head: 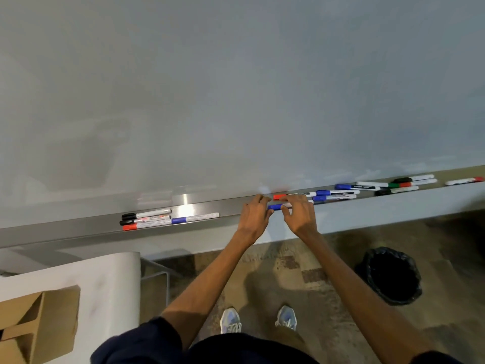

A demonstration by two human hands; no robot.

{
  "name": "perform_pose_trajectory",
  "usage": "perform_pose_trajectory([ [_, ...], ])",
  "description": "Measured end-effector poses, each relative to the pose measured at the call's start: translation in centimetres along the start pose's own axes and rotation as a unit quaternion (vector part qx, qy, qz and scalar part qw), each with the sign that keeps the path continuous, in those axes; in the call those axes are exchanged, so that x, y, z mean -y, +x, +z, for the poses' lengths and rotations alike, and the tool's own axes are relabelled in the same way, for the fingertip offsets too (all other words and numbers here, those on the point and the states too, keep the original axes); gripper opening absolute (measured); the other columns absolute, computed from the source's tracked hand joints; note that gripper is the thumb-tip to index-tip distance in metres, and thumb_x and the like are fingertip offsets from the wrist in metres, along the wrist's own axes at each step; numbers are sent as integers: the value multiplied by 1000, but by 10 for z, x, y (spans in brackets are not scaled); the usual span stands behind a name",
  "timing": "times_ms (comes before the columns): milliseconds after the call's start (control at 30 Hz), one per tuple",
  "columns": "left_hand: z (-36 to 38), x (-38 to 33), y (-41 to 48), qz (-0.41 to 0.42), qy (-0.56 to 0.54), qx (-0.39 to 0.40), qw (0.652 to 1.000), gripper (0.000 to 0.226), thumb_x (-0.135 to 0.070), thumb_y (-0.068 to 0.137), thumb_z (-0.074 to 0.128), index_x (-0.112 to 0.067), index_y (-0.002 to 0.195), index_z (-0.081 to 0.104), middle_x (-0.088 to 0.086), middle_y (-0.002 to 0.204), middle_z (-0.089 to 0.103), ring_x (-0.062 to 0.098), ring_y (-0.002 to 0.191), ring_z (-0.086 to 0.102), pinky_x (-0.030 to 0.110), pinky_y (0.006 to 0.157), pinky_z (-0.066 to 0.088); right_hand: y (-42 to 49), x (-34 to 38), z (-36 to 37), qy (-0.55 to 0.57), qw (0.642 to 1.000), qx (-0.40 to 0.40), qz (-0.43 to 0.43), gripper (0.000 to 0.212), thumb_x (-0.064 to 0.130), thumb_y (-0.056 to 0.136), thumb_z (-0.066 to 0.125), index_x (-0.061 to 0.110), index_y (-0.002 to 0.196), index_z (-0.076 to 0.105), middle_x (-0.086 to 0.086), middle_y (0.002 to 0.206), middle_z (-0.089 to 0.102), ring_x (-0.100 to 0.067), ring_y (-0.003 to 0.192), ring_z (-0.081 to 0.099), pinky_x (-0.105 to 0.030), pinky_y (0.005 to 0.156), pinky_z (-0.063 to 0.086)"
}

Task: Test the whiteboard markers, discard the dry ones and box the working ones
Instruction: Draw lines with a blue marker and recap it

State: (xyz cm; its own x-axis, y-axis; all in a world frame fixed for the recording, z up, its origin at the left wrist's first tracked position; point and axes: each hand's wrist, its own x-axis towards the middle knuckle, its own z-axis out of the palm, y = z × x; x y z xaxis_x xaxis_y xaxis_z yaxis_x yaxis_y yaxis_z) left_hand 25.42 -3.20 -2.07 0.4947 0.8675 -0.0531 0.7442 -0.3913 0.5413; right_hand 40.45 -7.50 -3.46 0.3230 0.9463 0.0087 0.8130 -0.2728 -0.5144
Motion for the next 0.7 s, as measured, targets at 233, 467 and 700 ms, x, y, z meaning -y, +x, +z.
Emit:
perform_pose_trajectory([
  [233, 33, -19, 15, -19, 78, 15, 997, 31, -17, 103, 48, -14, 133, 53, 11, 131, 55, 28, 120, 49, 40, 102, 37, 5, -23, -4, -55, 996, 67, -34, 43, 24, 94, 68, 16, 134, 58, -7, 138, 59, -26, 131, 51, -39, 113, 36],
  [467, 28, -16, 11, -62, 32, -41, 997, 21, -14, 99, 54, -13, 117, 66, 7, 113, 63, 26, 108, 54, 36, 90, 38, 10, -25, 0, -60, 990, 72, -109, 38, 25, 92, 70, 18, 128, 64, -6, 130, 64, -25, 126, 54, -39, 113, 31],
  [700, 7, -10, -16, -58, -41, -82, 994, 16, -12, 95, 61, -11, 110, 66, 6, 107, 68, 26, 98, 60, 41, 87, 48, 12, -11, -14, -22, 967, 131, -216, 37, 34, 98, 59, 13, 129, 63, -9, 131, 63, -25, 126, 54, -37, 108, 37],
])
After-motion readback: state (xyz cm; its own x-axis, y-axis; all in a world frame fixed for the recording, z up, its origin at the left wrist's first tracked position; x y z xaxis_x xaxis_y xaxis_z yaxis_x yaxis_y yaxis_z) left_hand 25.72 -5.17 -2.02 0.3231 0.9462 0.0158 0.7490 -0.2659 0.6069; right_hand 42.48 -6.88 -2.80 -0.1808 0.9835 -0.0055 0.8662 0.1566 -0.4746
